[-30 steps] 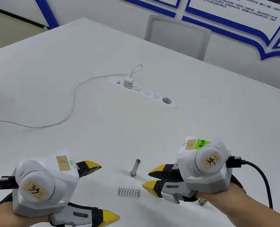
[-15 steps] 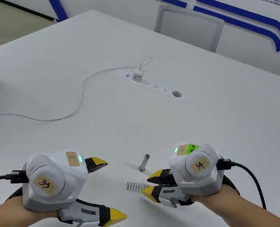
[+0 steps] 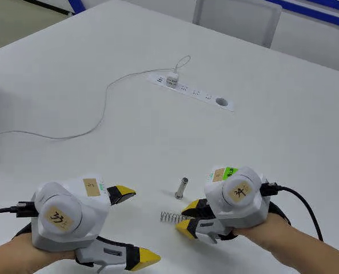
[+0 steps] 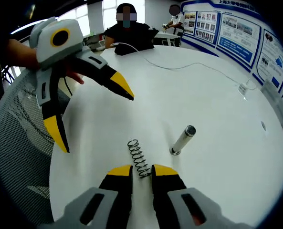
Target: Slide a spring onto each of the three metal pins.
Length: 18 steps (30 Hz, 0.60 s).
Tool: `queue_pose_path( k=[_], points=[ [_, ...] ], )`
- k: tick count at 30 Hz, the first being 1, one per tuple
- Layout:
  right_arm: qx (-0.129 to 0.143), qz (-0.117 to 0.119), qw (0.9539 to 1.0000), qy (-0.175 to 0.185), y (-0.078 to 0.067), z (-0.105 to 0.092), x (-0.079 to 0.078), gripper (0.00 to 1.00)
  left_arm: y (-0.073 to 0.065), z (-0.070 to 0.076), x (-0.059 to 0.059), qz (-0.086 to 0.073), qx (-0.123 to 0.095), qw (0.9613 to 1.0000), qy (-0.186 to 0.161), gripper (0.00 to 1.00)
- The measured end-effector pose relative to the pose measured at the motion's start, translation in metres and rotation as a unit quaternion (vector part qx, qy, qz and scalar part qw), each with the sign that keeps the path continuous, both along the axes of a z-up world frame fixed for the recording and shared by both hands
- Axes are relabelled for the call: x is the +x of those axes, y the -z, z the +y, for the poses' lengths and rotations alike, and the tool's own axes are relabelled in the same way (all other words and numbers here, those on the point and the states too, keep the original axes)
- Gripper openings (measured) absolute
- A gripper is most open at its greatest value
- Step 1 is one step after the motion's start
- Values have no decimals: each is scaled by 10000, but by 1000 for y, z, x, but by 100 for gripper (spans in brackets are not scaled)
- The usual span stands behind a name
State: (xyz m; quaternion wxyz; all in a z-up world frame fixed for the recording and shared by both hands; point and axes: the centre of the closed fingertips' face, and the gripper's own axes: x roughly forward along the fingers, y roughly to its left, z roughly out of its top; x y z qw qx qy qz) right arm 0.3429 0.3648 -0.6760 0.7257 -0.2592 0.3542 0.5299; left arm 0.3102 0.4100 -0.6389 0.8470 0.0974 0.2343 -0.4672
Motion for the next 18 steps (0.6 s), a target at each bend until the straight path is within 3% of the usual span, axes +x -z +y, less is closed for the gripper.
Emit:
queue_pose_path(
  k=[10, 14, 18],
  points=[
    [129, 98, 9999, 45, 0, 1, -5, 12, 0, -2, -3, 68, -63, 9999, 55, 75],
    [67, -48, 10000, -10, 0, 1, -9, 11, -1, -3, -4, 67, -84, 9999, 74, 74],
    [177, -36, 9998, 69, -6, 2, -11, 10, -3, -3, -4, 47, -125, 9999, 69, 74]
  ],
)
